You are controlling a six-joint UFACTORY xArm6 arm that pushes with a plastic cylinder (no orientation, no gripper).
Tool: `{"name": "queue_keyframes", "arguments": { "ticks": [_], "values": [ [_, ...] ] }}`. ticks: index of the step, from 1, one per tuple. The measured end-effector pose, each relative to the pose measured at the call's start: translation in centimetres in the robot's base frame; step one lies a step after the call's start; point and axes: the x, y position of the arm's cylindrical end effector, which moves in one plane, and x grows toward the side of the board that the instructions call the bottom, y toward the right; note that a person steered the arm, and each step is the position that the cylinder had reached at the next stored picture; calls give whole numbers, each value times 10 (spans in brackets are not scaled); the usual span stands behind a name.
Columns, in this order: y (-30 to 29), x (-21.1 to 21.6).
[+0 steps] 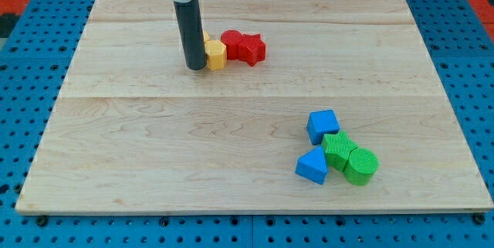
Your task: Move the yellow heart and yellow hexagon down a bit
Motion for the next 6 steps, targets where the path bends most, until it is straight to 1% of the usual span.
{"name": "queue_keyframes", "arguments": {
  "ticks": [1, 2, 3, 4, 5, 6],
  "values": [
    [0, 0],
    [-48, -25],
    [-87, -60],
    [-26, -66],
    [54, -42],
    [65, -12]
  ]
}}
